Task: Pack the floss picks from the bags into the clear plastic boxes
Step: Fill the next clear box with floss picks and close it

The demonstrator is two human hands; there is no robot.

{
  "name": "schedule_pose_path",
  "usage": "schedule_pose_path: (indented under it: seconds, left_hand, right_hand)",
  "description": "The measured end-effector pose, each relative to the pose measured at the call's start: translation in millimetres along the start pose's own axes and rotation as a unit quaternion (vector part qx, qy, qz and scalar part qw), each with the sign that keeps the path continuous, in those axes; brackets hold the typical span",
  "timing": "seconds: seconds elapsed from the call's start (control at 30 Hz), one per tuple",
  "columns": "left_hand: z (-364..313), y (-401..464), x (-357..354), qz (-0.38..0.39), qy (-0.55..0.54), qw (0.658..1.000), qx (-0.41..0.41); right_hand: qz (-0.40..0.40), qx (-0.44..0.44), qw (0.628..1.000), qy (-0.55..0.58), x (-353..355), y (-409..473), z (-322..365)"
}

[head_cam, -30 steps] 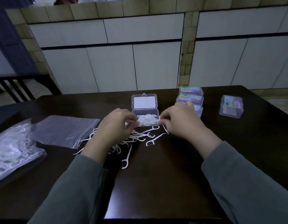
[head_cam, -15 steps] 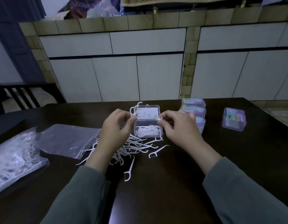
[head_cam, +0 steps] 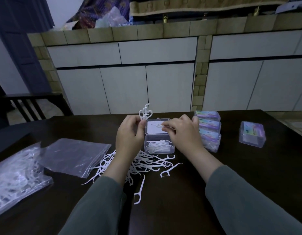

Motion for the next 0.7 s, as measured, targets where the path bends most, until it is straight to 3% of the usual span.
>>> schedule_pose_path:
  seconds: [0.23,0.47,0.63,0.7]
  left_hand:
    - [1.5,4.9,-10.1,0.017,-0.029,0.999,-0.004]
    - [-1.1,1.8,-11.0,0.049,-0.044,0.998,-0.01]
    - [-4.0,-1.6,-19.0,0.075,-0.029,0.997,-0.012]
    - [-8.1,-5.4,-29.9,0.112,0.029,0.993,-0.038]
  right_hand:
    - [0.158,0.054,0.985,-0.036,-26.5,-1.7,6.8]
    - [0.141,-0.021,0.99,-0.018,-14.0,-3.9,-14.9]
    - [0.241,-0.045,0.968,-0.05,-19.2,-18.6,-28.7]
    - [0.25,-0.042,0.966,-0.043,-20.4,-20.9,-30.1]
Point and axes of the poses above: each hand's wrist, its own y-axis towards the middle knuckle, its own x-axis out of the back of the hand, z = x × y, the point moved 8 cm from there along y, towards the middle knuckle, and after that the axes turned 7 degrees about x, right-handed, at the moved point
